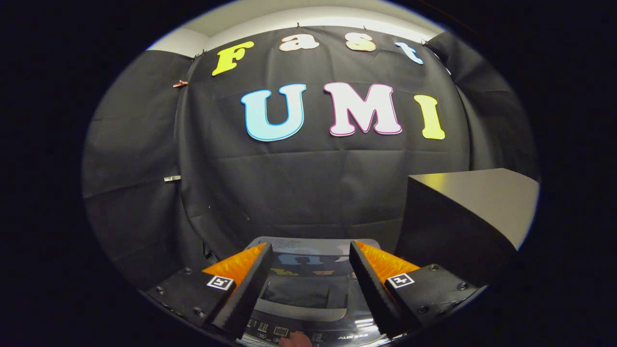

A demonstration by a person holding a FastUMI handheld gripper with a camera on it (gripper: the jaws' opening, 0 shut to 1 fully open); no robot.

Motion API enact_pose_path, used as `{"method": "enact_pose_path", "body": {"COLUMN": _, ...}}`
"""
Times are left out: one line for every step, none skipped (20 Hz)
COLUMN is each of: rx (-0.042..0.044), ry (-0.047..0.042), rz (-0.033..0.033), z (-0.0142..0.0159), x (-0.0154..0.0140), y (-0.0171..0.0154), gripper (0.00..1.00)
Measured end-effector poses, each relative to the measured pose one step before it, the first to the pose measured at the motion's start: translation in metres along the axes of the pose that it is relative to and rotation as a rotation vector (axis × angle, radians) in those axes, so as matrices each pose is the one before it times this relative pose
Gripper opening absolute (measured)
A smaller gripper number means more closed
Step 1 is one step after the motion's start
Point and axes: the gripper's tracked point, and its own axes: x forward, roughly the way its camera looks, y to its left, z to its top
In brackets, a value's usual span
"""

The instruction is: Put the clothes into the washing machine and then close the washing machine lid.

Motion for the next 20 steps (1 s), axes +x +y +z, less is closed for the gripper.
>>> {"method": "enact_pose_path", "body": {"rx": -0.00496, "ry": -0.00411, "rz": -0.00685, "z": 0.00224, "x": -0.00653, "y": -0.00418, "gripper": 0.99}}
{"method": "enact_pose_path", "body": {"rx": -0.00125, "ry": -0.00857, "rz": -0.00207, "z": 0.00336, "x": -0.00642, "y": -0.00359, "gripper": 0.99}}
{"method": "enact_pose_path", "body": {"rx": -0.00409, "ry": -0.01271, "rz": -0.00485, "z": 0.00487, "x": -0.00719, "y": -0.00212, "gripper": 0.99}}
{"method": "enact_pose_path", "body": {"rx": -0.00782, "ry": -0.01050, "rz": -0.01060, "z": 0.00540, "x": -0.00673, "y": -0.00370, "gripper": 0.99}}
{"method": "enact_pose_path", "body": {"rx": -0.00668, "ry": -0.01282, "rz": -0.01092, "z": 0.00563, "x": -0.00784, "y": -0.00497, "gripper": 0.99}}
{"method": "enact_pose_path", "body": {"rx": -0.00402, "ry": -0.01107, "rz": -0.00705, "z": 0.00532, "x": -0.00717, "y": -0.00392, "gripper": 0.99}}
{"method": "enact_pose_path", "body": {"rx": -0.00055, "ry": -0.01158, "rz": -0.00423, "z": 0.00559, "x": -0.00608, "y": -0.00258, "gripper": 0.99}}
{"method": "enact_pose_path", "body": {"rx": -0.00450, "ry": -0.00768, "rz": -0.00609, "z": 0.00488, "x": -0.00577, "y": -0.00358, "gripper": 0.99}}
{"method": "enact_pose_path", "body": {"rx": -0.00840, "ry": -0.00714, "rz": -0.01100, "z": 0.00626, "x": -0.00632, "y": -0.00445, "gripper": 0.99}}
{"method": "enact_pose_path", "body": {"rx": -0.01187, "ry": -0.00351, "rz": -0.01924, "z": 0.00437, "x": -0.00583, "y": -0.00762, "gripper": 0.99}}
{"method": "enact_pose_path", "body": {"rx": -0.01338, "ry": -0.00366, "rz": -0.02257, "z": 0.00486, "x": -0.00650, "y": -0.00778, "gripper": 0.99}}
{"method": "enact_pose_path", "body": {"rx": -0.01454, "ry": -0.00199, "rz": -0.01193, "z": 0.00371, "x": -0.00614, "y": -0.00571, "gripper": 0.99}}
{"method": "enact_pose_path", "body": {"rx": -0.00973, "ry": -0.00603, "rz": -0.00159, "z": 0.00489, "x": -0.00699, "y": -0.00372, "gripper": 0.99}}
{"method": "enact_pose_path", "body": {"rx": -0.00020, "ry": -0.00626, "rz": -0.00044, "z": 0.00462, "x": -0.00633, "y": -0.00446, "gripper": 0.99}}
{"method": "enact_pose_path", "body": {"rx": 0.00581, "ry": -0.01017, "rz": 0.00287, "z": 0.00409, "x": -0.00691, "y": -0.00531, "gripper": 0.99}}
{"method": "enact_pose_path", "body": {"rx": 0.00916, "ry": -0.01118, "rz": -0.00332, "z": 0.00470, "x": -0.00898, "y": -0.00708, "gripper": 0.99}}
{"method": "enact_pose_path", "body": {"rx": 0.00851, "ry": -0.01472, "rz": -0.00461, "z": 0.00535, "x": -0.00861, "y": -0.00694, "gripper": 0.99}}
{"method": "enact_pose_path", "body": {"rx": 0.00131, "ry": -0.00986, "rz": -0.01125, "z": 0.00335, "x": -0.00807, "y": -0.00892, "gripper": 0.99}}
{"method": "enact_pose_path", "body": {"rx": -0.00897, "ry": -0.00807, "rz": -0.01113, "z": 0.00277, "x": -0.00912, "y": -0.01018, "gripper": 0.99}}
{"method": "enact_pose_path", "body": {"rx": -0.00592, "ry": -0.00886, "rz": -0.00952, "z": 0.00221, "x": -0.00569, "y": -0.00741, "gripper": 0.99}}
